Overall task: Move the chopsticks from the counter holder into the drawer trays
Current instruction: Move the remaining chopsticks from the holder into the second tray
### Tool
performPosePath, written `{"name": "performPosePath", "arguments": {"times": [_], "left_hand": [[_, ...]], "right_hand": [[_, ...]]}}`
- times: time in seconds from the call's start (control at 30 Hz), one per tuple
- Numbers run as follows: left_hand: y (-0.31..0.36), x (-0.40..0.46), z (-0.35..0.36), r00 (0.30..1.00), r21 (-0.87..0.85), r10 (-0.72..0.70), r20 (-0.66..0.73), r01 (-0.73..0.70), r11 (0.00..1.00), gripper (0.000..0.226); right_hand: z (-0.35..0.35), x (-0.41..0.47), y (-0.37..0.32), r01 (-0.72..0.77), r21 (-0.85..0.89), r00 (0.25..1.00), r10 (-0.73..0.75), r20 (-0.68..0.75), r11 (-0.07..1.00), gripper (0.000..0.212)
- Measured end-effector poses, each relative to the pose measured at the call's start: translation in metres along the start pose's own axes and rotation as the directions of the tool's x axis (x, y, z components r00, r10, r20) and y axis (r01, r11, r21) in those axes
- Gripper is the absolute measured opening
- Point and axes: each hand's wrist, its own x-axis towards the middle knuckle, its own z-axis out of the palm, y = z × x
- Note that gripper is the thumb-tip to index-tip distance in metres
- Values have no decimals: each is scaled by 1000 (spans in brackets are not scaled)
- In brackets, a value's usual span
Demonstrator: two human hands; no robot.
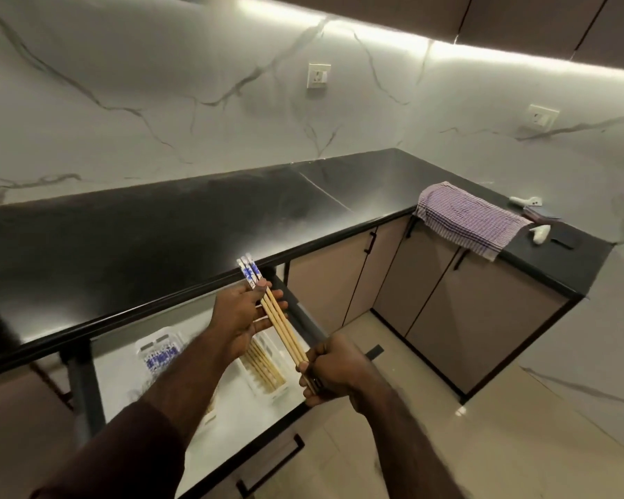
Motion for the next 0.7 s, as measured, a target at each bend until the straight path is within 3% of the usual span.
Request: {"name": "performPosePath", "arguments": {"times": [0.33, 0.57, 0.7], "left_hand": [[-35, 96, -24, 944, -128, -311, -112, 296, 946, 22], [-72, 131, -32, 873, -209, -419, -250, 374, 904, 30], [-94, 146, -33, 840, -232, -464, -282, 410, 882, 30]], "right_hand": [[-8, 108, -21, -171, -188, 980, 186, 66, 967, 14], [6, 194, -9, -325, -389, 904, 404, 140, 862, 18], [12, 236, 13, -305, -467, 898, 414, 149, 830, 25]]}}
